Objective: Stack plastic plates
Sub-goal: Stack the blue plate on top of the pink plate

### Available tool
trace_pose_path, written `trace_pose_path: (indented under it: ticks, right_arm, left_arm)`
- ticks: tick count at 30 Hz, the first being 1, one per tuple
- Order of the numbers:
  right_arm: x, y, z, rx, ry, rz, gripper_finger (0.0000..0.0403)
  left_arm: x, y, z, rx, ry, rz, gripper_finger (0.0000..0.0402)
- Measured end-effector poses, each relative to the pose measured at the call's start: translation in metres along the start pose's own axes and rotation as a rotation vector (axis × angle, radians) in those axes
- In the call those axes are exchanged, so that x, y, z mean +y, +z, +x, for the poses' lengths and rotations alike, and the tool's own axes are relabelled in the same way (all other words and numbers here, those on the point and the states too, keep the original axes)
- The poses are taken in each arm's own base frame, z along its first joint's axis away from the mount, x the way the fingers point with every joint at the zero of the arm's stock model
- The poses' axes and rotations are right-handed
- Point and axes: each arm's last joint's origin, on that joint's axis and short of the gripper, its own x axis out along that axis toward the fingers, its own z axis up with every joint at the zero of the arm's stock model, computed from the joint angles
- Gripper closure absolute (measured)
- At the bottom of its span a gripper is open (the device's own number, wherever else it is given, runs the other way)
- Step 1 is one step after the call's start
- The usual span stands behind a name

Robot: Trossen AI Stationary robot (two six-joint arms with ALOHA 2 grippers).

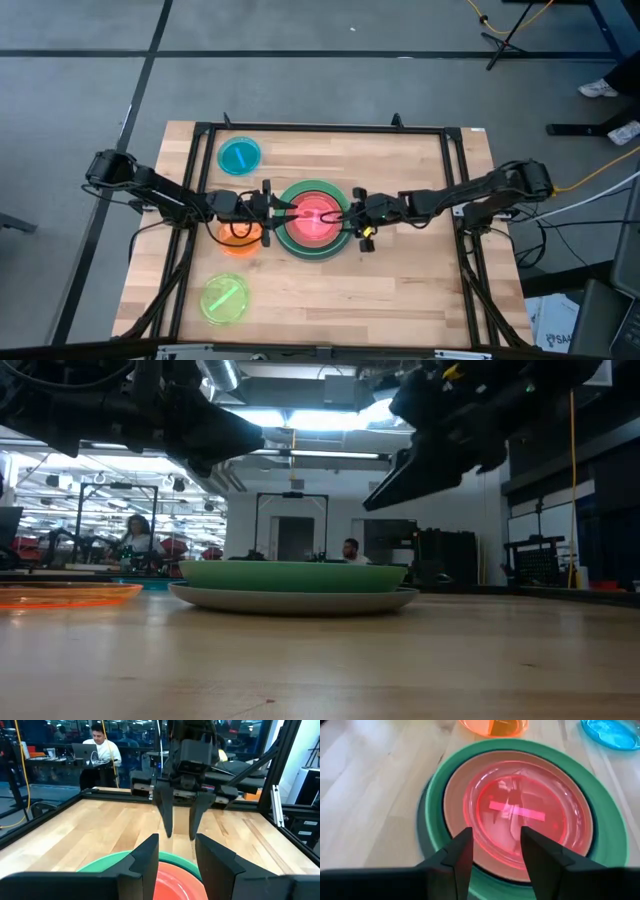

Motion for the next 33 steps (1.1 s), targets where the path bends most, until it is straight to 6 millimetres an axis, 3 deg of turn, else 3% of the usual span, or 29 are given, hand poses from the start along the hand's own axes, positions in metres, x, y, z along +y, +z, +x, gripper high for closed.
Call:
trace_pose_path:
  ticks: [5, 10, 22, 33]
  right_arm:
    - [0.001, -0.006, -0.014, 0.028, 0.021, 0.022, 0.0259]
    - [-0.004, -0.027, -0.022, 0.061, -0.020, -0.002, 0.0269]
    - [-0.040, -0.047, -0.034, 0.026, -0.113, 0.097, 0.0281]
    - [-0.032, -0.047, -0.033, 0.026, -0.135, 0.183, 0.0281]
  left_arm:
    - [0.001, -0.001, 0.000, 0.009, 0.023, 0.001, 0.0280]
    - [0.016, -0.001, 0.001, 0.007, 0.237, 0.017, 0.0280]
    - [0.088, -0.021, -0.002, 0.240, 0.433, -0.050, 0.0221]
    - [0.094, -0.031, -0.007, 0.356, 0.447, -0.048, 0.0217]
